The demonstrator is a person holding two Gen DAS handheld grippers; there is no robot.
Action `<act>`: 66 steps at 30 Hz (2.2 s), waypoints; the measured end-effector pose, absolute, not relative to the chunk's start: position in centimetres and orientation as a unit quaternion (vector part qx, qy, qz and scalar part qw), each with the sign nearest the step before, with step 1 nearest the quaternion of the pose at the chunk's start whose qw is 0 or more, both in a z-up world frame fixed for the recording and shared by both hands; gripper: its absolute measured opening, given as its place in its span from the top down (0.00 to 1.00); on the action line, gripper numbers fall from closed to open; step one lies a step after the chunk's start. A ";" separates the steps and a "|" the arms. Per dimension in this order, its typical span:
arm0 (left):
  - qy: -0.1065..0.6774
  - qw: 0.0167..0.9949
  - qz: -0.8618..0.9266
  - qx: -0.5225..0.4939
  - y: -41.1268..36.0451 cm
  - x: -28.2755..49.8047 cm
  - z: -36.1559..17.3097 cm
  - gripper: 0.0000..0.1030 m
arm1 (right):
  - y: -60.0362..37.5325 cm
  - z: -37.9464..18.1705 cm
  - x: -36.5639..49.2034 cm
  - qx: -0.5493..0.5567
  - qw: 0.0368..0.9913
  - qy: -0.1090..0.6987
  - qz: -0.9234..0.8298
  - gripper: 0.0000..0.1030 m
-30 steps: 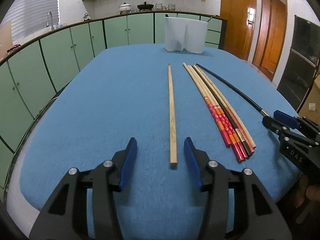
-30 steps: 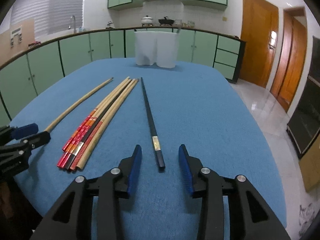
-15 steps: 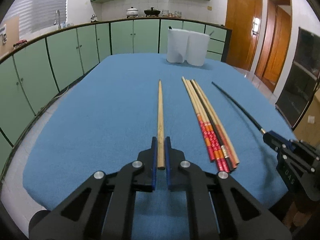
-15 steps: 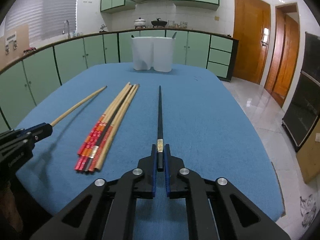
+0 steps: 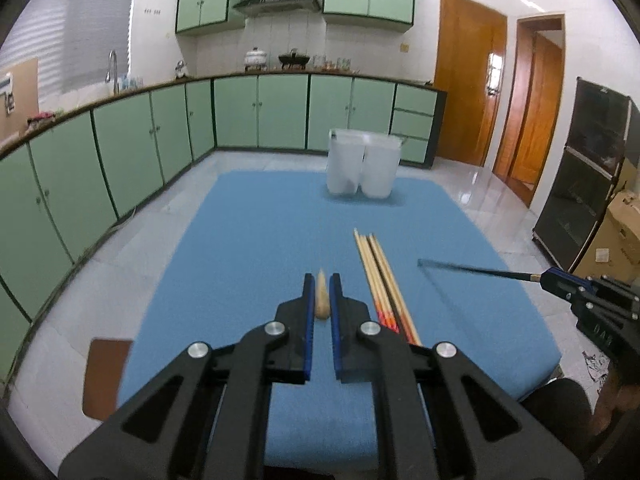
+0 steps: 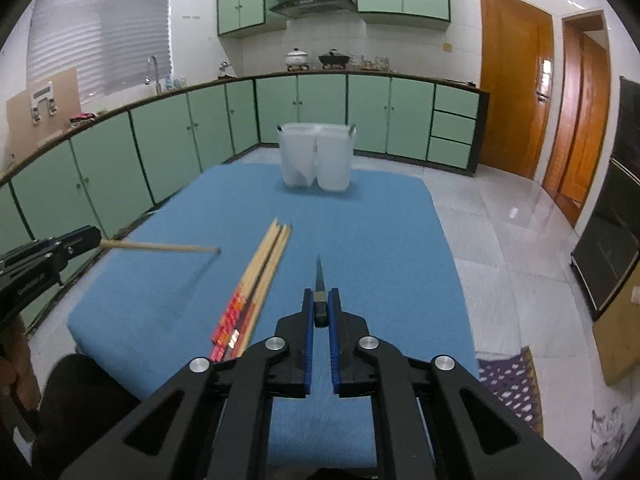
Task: Organize utensils
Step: 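Carry both chopsticks to the white holder and drop them in with both tools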
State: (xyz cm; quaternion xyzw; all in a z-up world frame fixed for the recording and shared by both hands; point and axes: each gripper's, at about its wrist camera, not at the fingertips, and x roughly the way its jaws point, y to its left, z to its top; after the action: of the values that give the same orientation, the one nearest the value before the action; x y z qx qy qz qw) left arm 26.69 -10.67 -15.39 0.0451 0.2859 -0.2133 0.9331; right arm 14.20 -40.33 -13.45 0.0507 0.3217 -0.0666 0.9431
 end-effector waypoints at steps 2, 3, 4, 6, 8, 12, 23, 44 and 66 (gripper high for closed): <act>0.273 0.935 -0.220 0.053 -10.6 26.9 -13.4 0.95 | -40.8 -11.2 14.6 0.045 0.944 0.323 -0.057 0.93; 0.270 0.935 -0.224 0.056 -10.6 27.0 -12.7 0.95 | -40.9 -10.3 15.0 0.038 0.943 0.327 -0.052 0.93; 0.268 0.934 -0.230 0.059 -10.6 27.4 -11.6 0.95 | -40.9 -9.4 15.3 0.032 0.943 0.329 -0.047 0.93; 0.264 0.931 -0.242 0.068 -10.9 28.1 -9.7 0.95 | -41.2 -7.5 16.2 0.019 0.942 0.333 -0.039 0.93; 0.262 0.928 -0.254 0.072 -11.2 28.7 -8.5 0.95 | -41.6 -6.3 17.1 0.015 0.939 0.341 -0.035 0.93; 0.277 0.918 -0.273 0.071 -10.9 29.4 -8.5 0.92 | -42.6 -4.4 18.4 0.031 0.938 0.345 -0.024 0.93; 0.439 0.865 -0.236 0.055 -7.6 23.3 -26.6 0.74 | -43.0 -6.0 17.7 0.059 0.941 0.333 -0.019 0.93; 0.419 0.876 -0.237 0.026 -7.6 24.1 -24.5 0.94 | -43.7 -5.6 17.7 0.071 0.940 0.332 -0.021 0.93; 0.299 0.900 -0.308 0.079 -15.8 36.9 -4.0 0.94 | -44.7 2.0 25.3 0.049 0.942 0.331 -0.018 0.93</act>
State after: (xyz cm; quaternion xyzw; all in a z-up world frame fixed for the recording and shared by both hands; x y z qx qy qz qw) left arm 36.94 -15.85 -4.02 0.0792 0.2994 -0.3082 0.8995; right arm 25.33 -44.74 1.98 0.0490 0.3314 -0.0184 0.9421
